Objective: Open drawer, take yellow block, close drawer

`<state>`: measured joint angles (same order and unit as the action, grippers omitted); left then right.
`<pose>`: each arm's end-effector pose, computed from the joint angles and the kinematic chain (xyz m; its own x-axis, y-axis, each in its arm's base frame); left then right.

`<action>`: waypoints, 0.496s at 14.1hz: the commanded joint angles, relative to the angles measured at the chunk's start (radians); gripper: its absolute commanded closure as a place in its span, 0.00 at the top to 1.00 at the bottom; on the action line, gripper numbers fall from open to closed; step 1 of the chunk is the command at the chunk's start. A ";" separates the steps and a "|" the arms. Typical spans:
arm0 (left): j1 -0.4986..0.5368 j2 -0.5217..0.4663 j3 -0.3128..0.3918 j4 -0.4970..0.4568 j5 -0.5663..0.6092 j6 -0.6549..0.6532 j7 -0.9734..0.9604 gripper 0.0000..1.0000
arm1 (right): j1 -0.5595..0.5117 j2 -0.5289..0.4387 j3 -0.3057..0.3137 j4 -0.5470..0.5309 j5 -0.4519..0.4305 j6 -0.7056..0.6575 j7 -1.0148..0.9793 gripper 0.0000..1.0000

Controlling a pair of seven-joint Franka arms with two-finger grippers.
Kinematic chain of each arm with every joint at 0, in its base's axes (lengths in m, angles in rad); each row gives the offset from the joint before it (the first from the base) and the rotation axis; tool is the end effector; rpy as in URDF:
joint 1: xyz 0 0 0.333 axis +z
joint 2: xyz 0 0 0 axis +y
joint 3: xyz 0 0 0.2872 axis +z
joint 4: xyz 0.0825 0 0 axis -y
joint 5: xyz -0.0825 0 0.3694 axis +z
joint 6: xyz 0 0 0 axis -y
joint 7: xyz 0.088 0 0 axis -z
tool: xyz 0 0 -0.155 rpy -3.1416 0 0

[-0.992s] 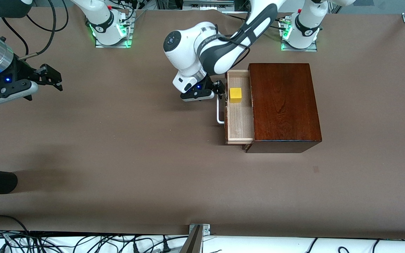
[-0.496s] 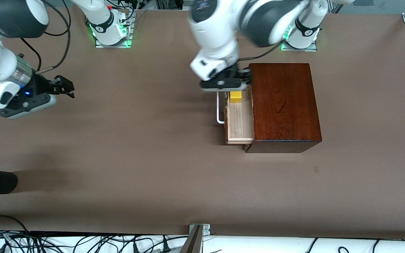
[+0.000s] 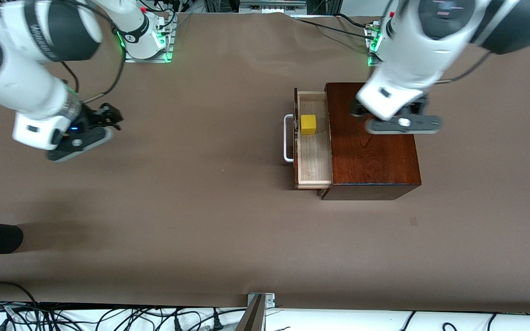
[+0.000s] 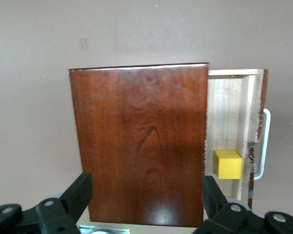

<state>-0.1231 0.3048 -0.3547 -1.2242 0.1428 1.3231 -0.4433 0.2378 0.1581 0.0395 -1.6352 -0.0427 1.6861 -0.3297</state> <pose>0.5401 -0.2202 0.5190 0.9883 0.0016 -0.1526 -0.0161 -0.9933 -0.1146 0.5560 0.1509 0.4392 0.8121 0.5725 -0.1127 0.5761 -0.8174 -0.0011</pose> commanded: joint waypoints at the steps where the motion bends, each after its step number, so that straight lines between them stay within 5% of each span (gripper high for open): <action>1: 0.049 -0.056 0.038 -0.047 -0.034 -0.004 0.133 1.00 | 0.038 0.009 0.072 0.076 0.110 -0.045 -0.074 1.00; 5: 0.033 -0.205 0.261 -0.265 -0.155 0.131 0.352 1.00 | 0.132 0.167 0.258 0.254 0.204 -0.031 -0.083 1.00; 7: 0.031 -0.246 0.296 -0.335 -0.152 0.195 0.368 1.00 | 0.243 0.272 0.267 0.352 0.189 0.025 -0.069 1.00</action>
<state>-0.0835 0.1577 -0.0935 -1.4148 0.0138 1.4365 -0.1139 0.3988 0.2818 0.2974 -1.4416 0.1468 1.6969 -0.3989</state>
